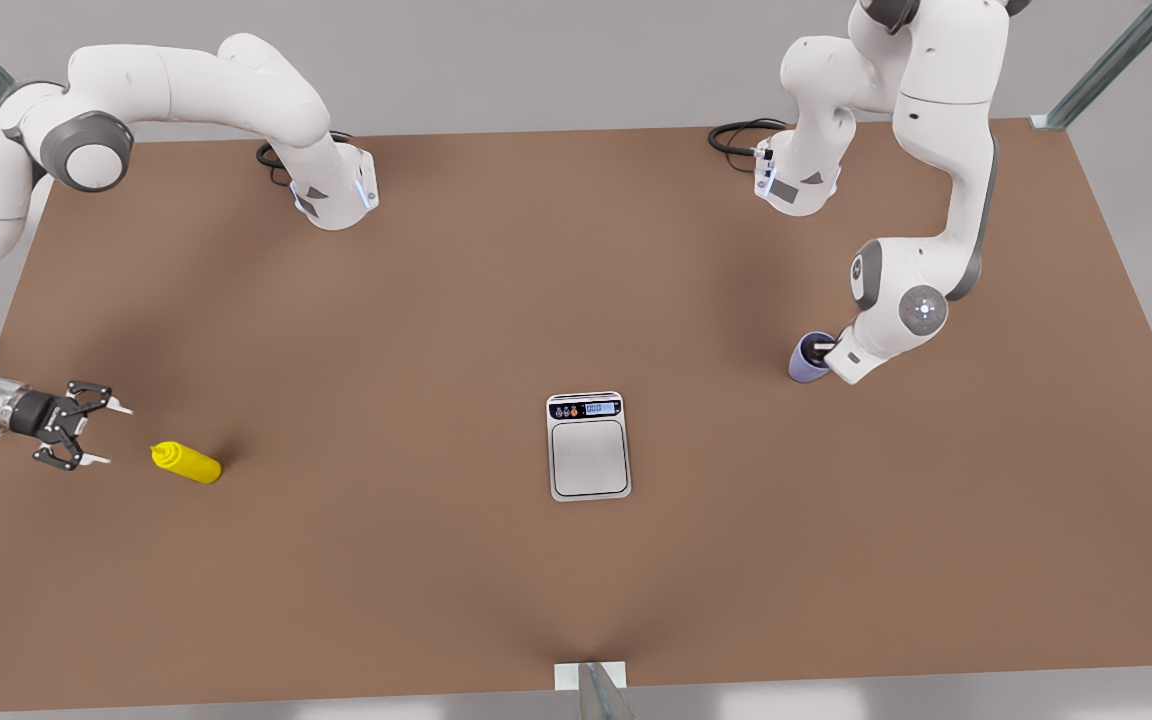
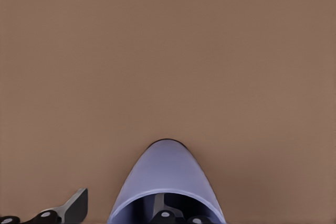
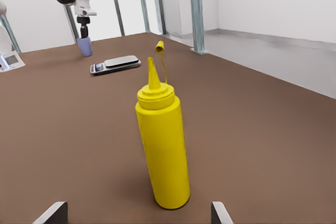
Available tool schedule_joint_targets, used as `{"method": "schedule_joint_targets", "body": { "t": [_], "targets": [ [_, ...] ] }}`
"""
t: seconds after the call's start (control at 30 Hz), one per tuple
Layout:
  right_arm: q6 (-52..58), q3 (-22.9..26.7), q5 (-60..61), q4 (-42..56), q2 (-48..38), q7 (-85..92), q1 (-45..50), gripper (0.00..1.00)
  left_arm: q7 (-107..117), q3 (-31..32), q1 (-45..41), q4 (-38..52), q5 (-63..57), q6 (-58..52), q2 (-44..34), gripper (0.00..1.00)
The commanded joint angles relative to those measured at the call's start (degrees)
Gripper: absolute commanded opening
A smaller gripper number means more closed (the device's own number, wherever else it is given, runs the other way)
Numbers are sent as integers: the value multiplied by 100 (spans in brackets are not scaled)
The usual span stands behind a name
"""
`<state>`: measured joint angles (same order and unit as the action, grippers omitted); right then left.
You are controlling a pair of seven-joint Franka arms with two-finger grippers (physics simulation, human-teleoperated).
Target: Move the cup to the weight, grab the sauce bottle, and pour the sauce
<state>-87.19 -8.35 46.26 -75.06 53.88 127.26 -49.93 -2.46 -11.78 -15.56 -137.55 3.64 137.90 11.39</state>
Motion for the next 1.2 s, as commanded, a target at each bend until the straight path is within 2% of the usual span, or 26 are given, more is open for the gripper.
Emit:
{"method": "schedule_joint_targets", "body": {
  "t": [0.0,0.03,0.1,0.63,0.73,0.9,0.97,1.07,1.17],
  "targets": [
    [-9,0,-20,-8,0,-9,1,100,0,0,0,0,31,0,-5,38],
    [-9,9,-55,-44,0,18,10,100,0,0,0,0,40,0,4,28],
    [-9,9,-38,-35,132,106,27,100,9,0,0,18,40,0,30,21],
    [-290,9,-56,-61,299,114,273,100,554,9,-52,510,154,-70,-31,21],
    [-290,9,-12,-53,360,176,300,100,1406,140,-553,1265,769,-342,127,21],
    [-211,0,138,-105,378,659,273,100,3357,1107,-817,3023,717,-984,1076,21],
    [-202,0,138,-114,378,651,282,100,4095,1529,-870,4025,137,-1415,1621,21],
    [-193,0,129,-167,448,633,282,100,4984,2276,-861,5009,-408,-1582,2341,21],
    [-220,0,199,-149,457,607,326,100,5151,2645,-870,5203,-733,-1538,2561,21]
  ]
}}
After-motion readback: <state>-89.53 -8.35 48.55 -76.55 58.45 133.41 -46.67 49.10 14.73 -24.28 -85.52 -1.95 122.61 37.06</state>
